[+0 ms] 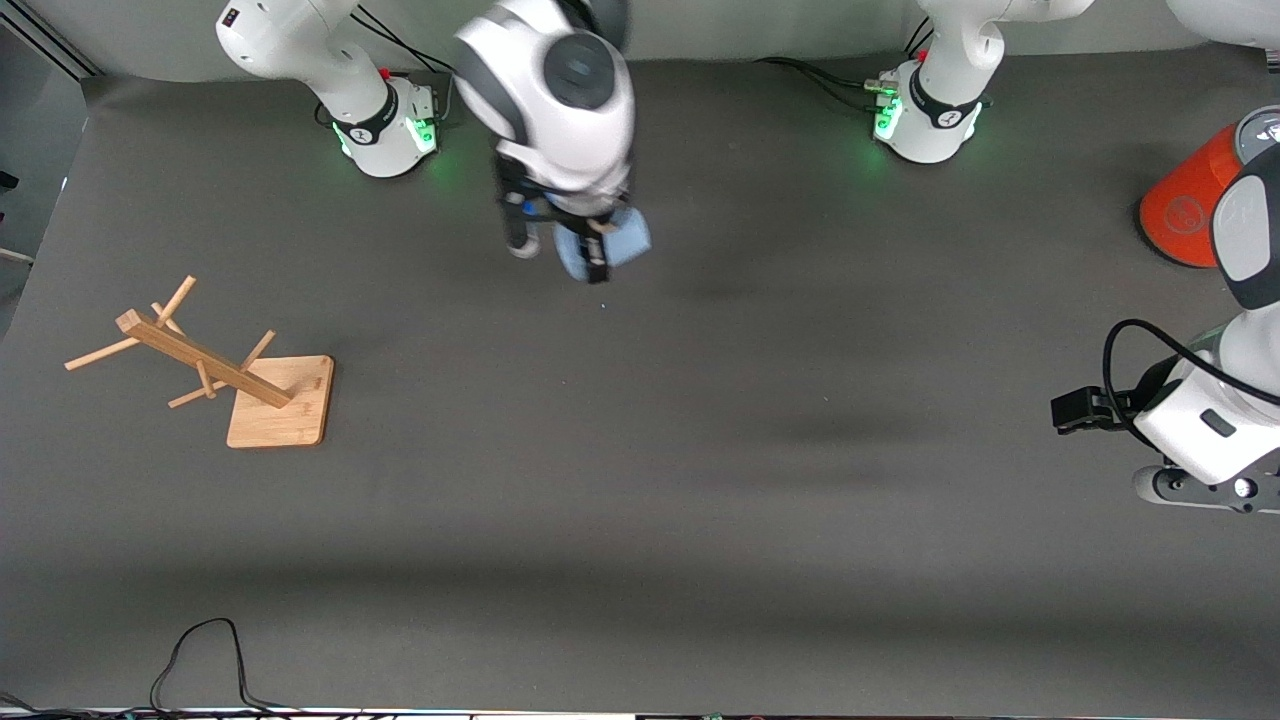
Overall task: Rotate and upright cup with both arms
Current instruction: 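Pull the blue cup off the peg and carry it to mid-table, then lower the cup onto the table and open the right gripper, then withdraw the right gripper back beside the wooden stand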
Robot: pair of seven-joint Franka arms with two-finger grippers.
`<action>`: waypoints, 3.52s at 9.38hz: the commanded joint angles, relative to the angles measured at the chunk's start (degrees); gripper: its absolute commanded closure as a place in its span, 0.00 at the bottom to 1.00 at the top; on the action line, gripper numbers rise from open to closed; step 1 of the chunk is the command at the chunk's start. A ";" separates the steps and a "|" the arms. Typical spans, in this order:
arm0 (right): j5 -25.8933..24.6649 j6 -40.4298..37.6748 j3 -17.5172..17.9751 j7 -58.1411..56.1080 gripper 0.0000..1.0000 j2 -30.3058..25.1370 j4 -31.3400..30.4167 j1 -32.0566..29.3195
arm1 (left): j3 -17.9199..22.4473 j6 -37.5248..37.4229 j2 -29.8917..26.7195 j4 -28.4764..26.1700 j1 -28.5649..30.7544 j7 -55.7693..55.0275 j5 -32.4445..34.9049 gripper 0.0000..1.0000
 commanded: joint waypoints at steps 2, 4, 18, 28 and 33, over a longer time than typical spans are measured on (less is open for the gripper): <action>-0.28 2.94 -0.83 11.62 0.57 14.17 10.41 3.32 | 0.10 -1.10 0.33 1.07 -0.01 0.67 -0.40 0.00; -0.63 7.69 -0.92 16.63 0.57 20.14 12.07 5.86 | 0.10 -1.10 0.33 1.07 -0.01 0.67 -0.40 0.00; -1.60 11.84 -1.18 22.11 0.00 30.28 16.83 7.02 | 0.10 -1.10 0.41 1.07 0.34 0.94 -0.40 0.00; 1.22 -24.17 -1.71 -17.10 0.00 0.96 15.78 -6.84 | 0.10 -1.10 0.33 1.07 0.34 0.94 -0.40 0.00; 1.04 -27.27 -9.50 -58.75 0.00 -12.86 9.28 -19.96 | 0.10 -1.10 0.33 1.07 0.25 0.94 -0.40 0.00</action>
